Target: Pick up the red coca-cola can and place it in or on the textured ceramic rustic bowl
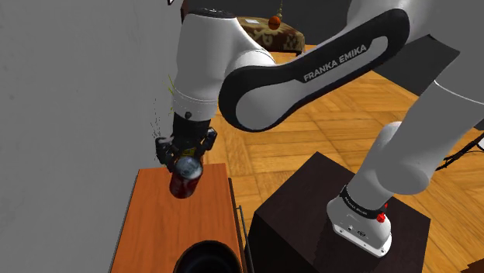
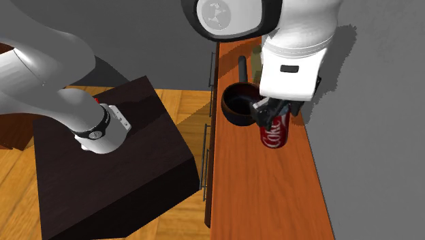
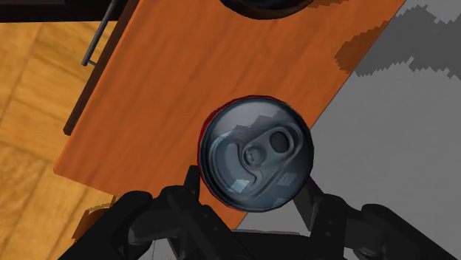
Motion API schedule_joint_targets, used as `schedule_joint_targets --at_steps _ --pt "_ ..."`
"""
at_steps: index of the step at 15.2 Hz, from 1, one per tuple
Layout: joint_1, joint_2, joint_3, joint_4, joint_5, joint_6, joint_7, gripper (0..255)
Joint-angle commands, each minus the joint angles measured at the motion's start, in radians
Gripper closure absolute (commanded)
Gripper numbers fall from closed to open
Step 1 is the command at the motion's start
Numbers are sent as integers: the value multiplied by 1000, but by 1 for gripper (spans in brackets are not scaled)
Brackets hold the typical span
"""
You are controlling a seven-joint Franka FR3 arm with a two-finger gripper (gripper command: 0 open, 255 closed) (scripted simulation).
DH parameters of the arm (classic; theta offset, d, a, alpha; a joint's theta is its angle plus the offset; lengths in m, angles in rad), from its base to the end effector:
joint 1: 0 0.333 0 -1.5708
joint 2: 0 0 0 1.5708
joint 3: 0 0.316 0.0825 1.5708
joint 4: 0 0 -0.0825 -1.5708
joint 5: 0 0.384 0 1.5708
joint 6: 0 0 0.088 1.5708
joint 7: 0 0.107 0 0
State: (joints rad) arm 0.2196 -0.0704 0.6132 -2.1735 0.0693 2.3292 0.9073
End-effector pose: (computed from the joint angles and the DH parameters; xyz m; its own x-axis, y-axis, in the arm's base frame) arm 0.3624 0.4057 0.4386 0.9856 -0.1230 0.1158 -0.1011 -0.9787 -0.1786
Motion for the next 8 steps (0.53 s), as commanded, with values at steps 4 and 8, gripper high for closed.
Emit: schedule_joint_targets --at_steps 4,8 --pt "55 -79 57 -41 36 -20 94 255" --pt "97 -120 108 -50 52 -40 179 255"
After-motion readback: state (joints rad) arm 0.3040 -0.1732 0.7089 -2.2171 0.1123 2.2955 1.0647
